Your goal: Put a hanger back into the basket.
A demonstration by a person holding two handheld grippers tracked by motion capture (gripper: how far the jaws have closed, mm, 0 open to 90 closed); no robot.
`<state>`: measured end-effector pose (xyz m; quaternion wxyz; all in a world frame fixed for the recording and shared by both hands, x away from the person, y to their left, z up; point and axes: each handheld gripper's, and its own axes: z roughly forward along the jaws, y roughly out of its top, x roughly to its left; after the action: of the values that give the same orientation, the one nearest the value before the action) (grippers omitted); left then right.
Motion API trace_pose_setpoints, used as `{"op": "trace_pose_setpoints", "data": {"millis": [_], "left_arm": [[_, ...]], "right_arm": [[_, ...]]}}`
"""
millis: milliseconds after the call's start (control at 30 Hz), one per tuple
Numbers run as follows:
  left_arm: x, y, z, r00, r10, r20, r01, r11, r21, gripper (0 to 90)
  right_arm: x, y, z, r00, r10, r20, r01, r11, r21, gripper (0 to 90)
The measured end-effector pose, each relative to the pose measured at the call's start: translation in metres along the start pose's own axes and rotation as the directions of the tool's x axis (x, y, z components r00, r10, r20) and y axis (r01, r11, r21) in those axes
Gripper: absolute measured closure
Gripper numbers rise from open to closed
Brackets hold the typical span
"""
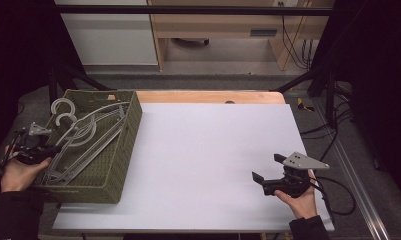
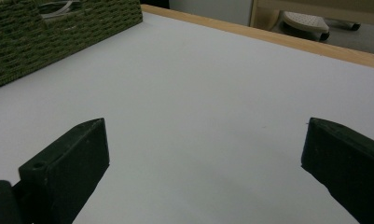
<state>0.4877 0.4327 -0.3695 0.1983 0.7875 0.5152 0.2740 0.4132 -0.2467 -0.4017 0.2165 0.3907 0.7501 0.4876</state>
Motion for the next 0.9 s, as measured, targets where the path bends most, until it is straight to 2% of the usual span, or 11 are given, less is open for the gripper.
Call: {"op": "trace_pose_setpoints", "data": {"millis": [100, 167, 233, 267, 433, 567, 600, 633, 700, 767, 900], "left_arm": [[-0.003, 0.002, 0.006, 1.0000, -0.001, -0.005, 0.001, 0.9987, 0.051, 80.9], [-0.003, 0.002, 0.006, 0.9999, 0.008, -0.012, -0.007, 0.9982, 0.060, 80.3], [-0.002, 0.002, 0.004, 1.0000, -0.006, -0.007, 0.007, 0.9990, 0.045, 77.9], [-0.001, 0.001, 0.002, 0.9994, -0.035, 0.002, 0.035, 0.9990, 0.029, 75.6], [0.003, -0.005, -0.003, 0.9985, -0.054, -0.011, 0.054, 0.9984, 0.014, 70.1], [0.004, -0.008, -0.009, 0.9976, -0.069, 0.000, 0.069, 0.9975, -0.017, 67.6], [0.003, -0.009, -0.014, 0.9964, -0.083, 0.019, 0.084, 0.9952, -0.050, 66.5], [0.003, -0.009, -0.014, 0.9964, -0.083, 0.019, 0.084, 0.9952, -0.050, 65.6], [-0.002, -0.010, -0.022, 0.9936, -0.096, 0.059, 0.103, 0.9878, -0.117, 62.1], [-0.009, -0.010, -0.029, 0.9919, -0.091, 0.089, 0.104, 0.9812, -0.162, 58.8], [-0.026, -0.008, -0.040, 0.9870, -0.076, 0.142, 0.110, 0.9607, -0.255, 50.3]], "right_arm": [[0.000, 0.000, -0.001, 1.0000, -0.001, 0.000, 0.001, 1.0000, -0.002, 1.1], [0.000, 0.000, -0.001, 1.0000, 0.002, -0.001, -0.002, 1.0000, -0.002, 1.2], [0.000, 0.000, -0.002, 1.0000, 0.000, -0.002, 0.000, 1.0000, -0.002, 1.2], [0.000, 0.000, -0.002, 1.0000, 0.000, -0.002, 0.000, 1.0000, -0.002, 1.2], [0.000, 0.000, -0.001, 1.0000, -0.002, 0.000, 0.002, 1.0000, -0.002, 1.2], [0.000, 0.000, -0.002, 1.0000, 0.000, 0.001, 0.000, 1.0000, -0.002, 1.1], [0.000, 0.000, -0.002, 1.0000, 0.001, 0.001, -0.001, 1.0000, -0.003, 1.1], [0.000, 0.000, -0.002, 1.0000, 0.002, 0.001, -0.002, 1.0000, -0.004, 1.1], [0.000, 0.000, -0.002, 1.0000, 0.000, 0.000, 0.000, 1.0000, -0.009, 1.2], [0.000, 0.001, -0.002, 1.0000, 0.002, 0.000, -0.002, 0.9999, -0.010, 1.2], [-0.001, 0.000, -0.002, 1.0000, 0.000, 0.004, 0.000, 0.9999, -0.012, 1.1]]}}
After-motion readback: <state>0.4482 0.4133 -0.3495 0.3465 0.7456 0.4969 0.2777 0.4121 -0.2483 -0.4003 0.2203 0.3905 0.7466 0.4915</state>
